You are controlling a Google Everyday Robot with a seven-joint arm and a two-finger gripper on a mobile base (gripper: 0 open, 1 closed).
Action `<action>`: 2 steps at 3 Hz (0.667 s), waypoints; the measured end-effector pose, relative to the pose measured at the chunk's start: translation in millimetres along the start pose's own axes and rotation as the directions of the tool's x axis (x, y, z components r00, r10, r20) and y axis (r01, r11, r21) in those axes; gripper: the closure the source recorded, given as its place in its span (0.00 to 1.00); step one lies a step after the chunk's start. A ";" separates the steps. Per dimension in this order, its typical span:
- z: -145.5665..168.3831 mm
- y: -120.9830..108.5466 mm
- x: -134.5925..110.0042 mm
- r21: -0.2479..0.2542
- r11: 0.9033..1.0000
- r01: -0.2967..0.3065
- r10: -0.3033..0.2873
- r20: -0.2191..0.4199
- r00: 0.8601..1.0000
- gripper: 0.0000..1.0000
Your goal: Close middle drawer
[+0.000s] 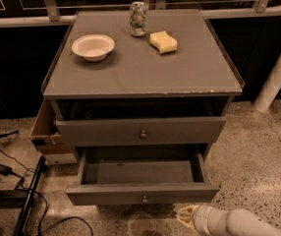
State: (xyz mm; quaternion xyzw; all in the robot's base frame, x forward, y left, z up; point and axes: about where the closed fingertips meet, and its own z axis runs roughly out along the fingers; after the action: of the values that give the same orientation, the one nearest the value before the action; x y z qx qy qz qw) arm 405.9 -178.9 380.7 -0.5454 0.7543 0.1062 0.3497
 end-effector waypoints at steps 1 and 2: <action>3.9 0.0 1.8 0.008 1.000 0.009 -0.009 0.008 1.000 1.00; 14.2 -10.8 1.5 0.080 0.996 0.050 -0.053 0.038 0.998 1.00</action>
Offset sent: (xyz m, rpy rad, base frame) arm 0.0356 0.0012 -0.0139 -0.0039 -0.2388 -0.0252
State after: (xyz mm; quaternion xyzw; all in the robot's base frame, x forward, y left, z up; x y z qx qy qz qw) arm 421.2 -176.5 371.7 -0.5481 0.7364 0.0782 0.3888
